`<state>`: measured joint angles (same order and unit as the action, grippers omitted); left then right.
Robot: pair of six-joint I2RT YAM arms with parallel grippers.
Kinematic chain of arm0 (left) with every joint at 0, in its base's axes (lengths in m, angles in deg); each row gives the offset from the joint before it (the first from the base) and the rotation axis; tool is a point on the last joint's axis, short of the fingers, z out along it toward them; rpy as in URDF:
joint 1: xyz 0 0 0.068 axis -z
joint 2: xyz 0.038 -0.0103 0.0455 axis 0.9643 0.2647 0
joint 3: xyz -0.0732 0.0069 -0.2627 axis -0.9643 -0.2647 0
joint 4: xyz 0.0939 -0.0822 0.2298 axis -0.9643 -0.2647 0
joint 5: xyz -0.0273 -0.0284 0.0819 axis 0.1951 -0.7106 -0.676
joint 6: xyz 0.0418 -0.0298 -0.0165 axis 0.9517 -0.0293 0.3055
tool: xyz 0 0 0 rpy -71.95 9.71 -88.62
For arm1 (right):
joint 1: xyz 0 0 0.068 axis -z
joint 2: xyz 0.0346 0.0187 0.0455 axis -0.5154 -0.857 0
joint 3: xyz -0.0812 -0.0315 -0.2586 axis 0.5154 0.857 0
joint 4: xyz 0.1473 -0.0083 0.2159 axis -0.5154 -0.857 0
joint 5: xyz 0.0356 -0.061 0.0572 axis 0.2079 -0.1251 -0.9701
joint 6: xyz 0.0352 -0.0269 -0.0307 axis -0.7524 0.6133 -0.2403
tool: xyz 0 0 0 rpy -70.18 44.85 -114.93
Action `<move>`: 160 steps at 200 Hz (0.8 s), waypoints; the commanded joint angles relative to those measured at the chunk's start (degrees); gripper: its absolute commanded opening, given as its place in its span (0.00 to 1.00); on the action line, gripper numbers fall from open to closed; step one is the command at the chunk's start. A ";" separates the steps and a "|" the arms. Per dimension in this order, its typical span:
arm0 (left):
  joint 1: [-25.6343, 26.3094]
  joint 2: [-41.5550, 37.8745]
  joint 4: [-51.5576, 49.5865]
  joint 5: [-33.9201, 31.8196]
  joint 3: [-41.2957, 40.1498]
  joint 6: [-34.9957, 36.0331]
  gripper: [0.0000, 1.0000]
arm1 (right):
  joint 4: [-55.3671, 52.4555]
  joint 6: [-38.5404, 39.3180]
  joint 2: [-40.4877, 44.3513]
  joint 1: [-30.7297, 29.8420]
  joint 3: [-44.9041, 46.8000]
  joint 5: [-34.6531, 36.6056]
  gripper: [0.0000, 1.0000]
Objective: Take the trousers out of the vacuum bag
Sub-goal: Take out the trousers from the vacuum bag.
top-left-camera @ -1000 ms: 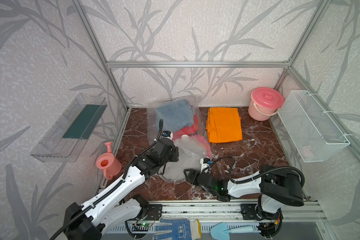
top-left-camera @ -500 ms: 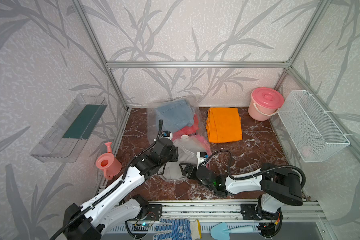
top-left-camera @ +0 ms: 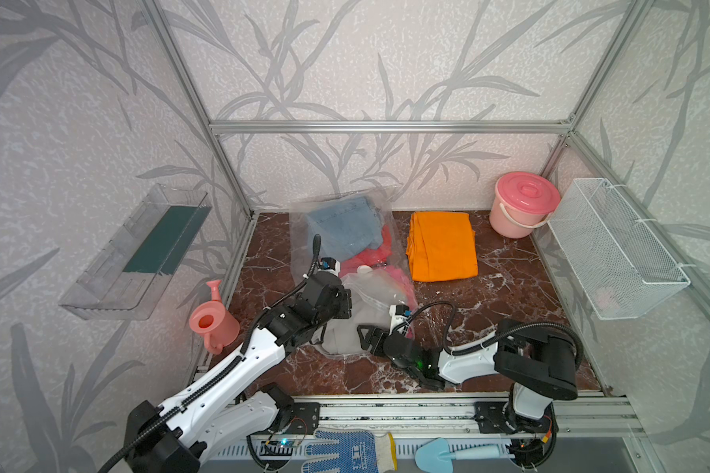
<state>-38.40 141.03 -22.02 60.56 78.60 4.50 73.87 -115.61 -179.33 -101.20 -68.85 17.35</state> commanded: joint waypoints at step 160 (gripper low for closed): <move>-0.21 -1.20 -1.05 -1.38 1.37 0.46 0.00 | 5.26 2.52 -6.86 2.93 -4.18 2.65 0.84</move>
<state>-38.40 140.98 -22.19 60.41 78.63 4.50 77.59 -111.15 -183.79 -98.62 -74.20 17.66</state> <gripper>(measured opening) 0.046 0.843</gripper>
